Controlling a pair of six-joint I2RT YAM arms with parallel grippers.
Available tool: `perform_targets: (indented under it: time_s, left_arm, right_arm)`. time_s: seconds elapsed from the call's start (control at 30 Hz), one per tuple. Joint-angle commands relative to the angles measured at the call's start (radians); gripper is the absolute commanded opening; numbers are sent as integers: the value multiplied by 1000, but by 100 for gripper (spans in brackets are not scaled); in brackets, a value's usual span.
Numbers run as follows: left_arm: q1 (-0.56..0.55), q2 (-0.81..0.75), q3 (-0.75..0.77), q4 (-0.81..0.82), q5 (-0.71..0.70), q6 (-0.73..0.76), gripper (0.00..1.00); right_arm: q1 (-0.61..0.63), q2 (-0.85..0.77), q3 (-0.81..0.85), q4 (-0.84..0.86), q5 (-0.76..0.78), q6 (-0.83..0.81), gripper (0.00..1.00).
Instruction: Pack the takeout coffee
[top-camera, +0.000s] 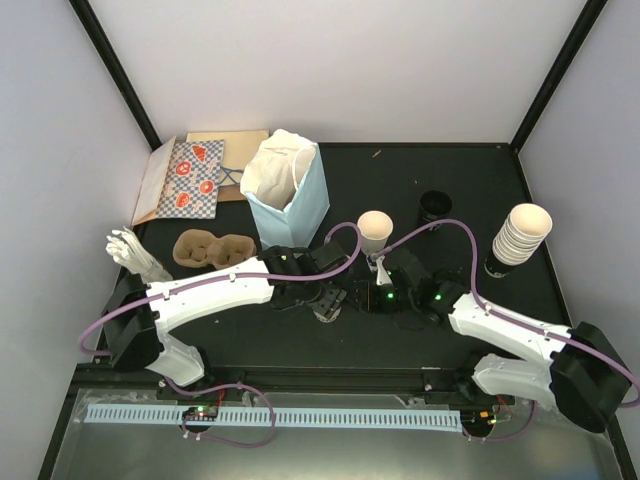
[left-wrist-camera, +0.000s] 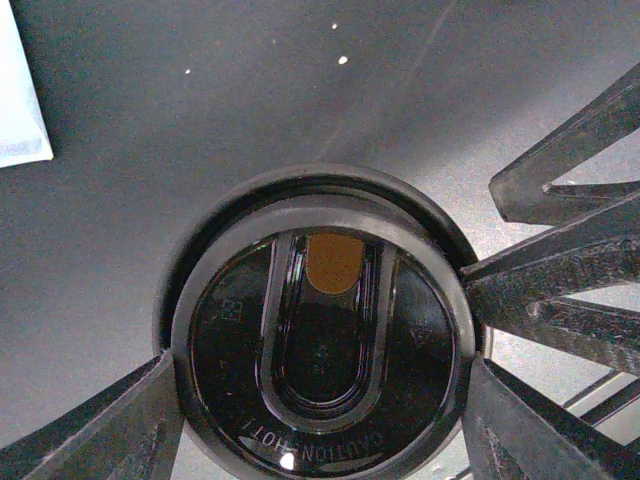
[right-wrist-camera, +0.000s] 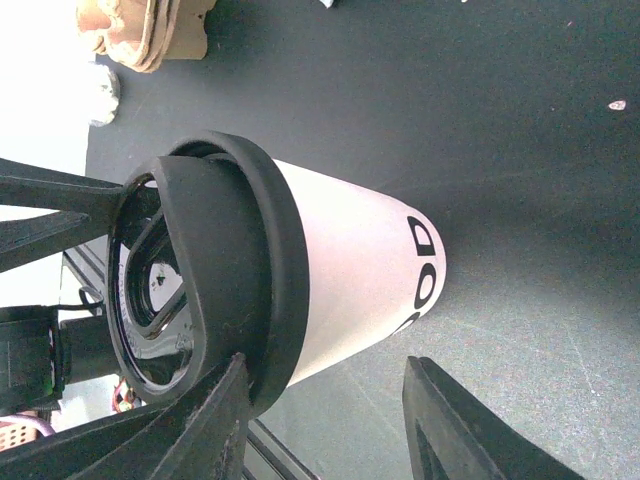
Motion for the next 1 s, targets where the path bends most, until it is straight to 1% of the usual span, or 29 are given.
perform_targets:
  time_s: [0.0,0.07,0.2,0.4,0.5,0.97]
  left_arm:
    - [3,13,-19,21,4,7,69]
    - [3,11,-25,26,7,6,69]
    - [3,13,-27,30,12,6,69]
    - [2,9,-25,21,6,4,69]
    - [2,5,-26,17,2,5,69]
    - [2,4,-17,16,12,7,68]
  right_arm:
    - [-2,27,-14,-59,76,-10,44]
    - [-2,13,-27,-79,109,-16,44]
    - [-2,5,-33,-101,108,-36,44]
    - [-4,-83,26,-155,140,-65,45]
    - [-5,-100,52,-158,138,-74,46]
    - [-12,42,102,-69,71,-94,43]
